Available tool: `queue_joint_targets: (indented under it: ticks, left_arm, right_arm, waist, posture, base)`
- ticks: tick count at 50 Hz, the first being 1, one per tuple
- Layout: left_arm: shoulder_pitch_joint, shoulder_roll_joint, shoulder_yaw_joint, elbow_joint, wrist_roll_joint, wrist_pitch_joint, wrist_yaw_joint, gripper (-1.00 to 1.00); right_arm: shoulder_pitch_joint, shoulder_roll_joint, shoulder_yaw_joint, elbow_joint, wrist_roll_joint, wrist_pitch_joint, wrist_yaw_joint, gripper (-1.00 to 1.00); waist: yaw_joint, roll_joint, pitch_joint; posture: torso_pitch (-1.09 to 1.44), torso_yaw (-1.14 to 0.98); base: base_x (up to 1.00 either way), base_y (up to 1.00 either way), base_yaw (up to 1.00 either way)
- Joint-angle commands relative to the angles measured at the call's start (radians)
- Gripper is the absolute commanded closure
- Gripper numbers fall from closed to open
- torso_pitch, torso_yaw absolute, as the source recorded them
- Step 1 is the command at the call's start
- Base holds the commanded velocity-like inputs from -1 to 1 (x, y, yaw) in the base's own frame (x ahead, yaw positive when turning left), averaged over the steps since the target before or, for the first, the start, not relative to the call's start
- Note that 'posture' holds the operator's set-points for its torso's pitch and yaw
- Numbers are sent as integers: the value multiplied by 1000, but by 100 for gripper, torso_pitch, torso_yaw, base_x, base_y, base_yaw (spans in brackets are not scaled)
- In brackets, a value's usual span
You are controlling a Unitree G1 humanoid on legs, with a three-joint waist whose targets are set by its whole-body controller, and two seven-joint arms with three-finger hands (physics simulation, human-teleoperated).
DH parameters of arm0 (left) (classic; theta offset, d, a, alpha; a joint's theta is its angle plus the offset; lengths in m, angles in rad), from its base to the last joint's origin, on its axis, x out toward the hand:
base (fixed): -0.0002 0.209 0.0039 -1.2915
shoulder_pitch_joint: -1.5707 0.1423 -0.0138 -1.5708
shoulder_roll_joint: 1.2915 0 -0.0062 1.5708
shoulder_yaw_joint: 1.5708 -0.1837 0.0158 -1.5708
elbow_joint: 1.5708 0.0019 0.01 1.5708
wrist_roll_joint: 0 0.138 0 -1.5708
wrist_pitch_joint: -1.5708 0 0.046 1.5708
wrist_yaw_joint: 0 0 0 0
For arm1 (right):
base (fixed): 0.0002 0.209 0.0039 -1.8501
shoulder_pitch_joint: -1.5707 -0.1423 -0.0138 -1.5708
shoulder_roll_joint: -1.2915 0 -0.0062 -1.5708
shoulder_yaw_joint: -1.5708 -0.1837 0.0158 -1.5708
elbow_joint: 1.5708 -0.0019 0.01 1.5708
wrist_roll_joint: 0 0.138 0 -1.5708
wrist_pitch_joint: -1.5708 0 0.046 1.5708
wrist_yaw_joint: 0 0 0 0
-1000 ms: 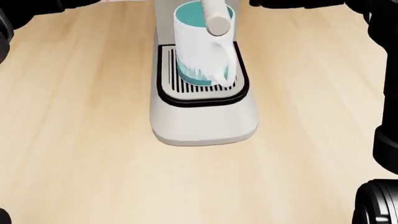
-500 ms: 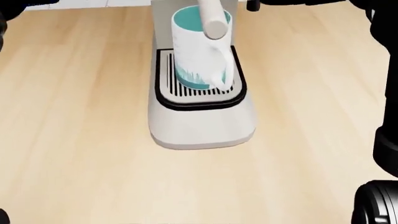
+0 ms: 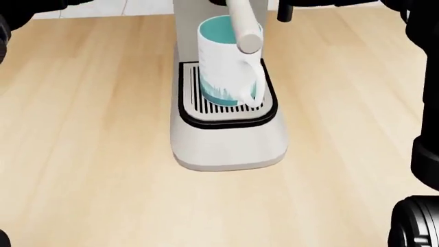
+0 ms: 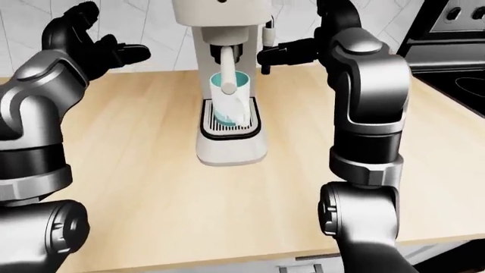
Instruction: Press the button on the coffee machine to serve coffee.
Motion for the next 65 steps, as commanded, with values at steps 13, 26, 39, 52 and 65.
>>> queue_joint_targets:
  ticks: [13, 26, 39, 52, 65]
  left_arm:
    - [-33, 12, 8, -27, -11, -47, 1, -100]
    - [-38, 13, 11, -48, -25, -26, 10, -100]
    - [-45, 14, 7, -16, -24, -59, 2, -100]
    - [-53, 16, 10, -31, -35, -33, 10, -100]
    - [-52, 14, 5, -33, -33, -40, 8, -100]
  right_arm:
    - [-21, -7, -13, -49, -1, -26, -7, -100]
    - [-30, -7, -10, -41, 5, -27, -13, -100]
    - [-54, -9, -7, -13, 2, -37, -9, -100]
    - [-46, -8, -10, -23, 6, -33, -11, -100]
    - [-54, -4, -9, -15, 9, -37, -15, -100]
  waist:
    - [1, 3, -63]
    - [1, 5, -109]
    - [0, 7, -172]
    - [4, 7, -253]
    - [11, 5, -303]
  posture:
    - [-14, 0]
    - [-22, 0]
    - [-30, 0]
    - [-40, 0]
    - [-48, 0]
  base:
    - [0, 0, 0]
    - [0, 0, 0]
    - [0, 0, 0]
    - [0, 0, 0]
    - [0, 0, 0]
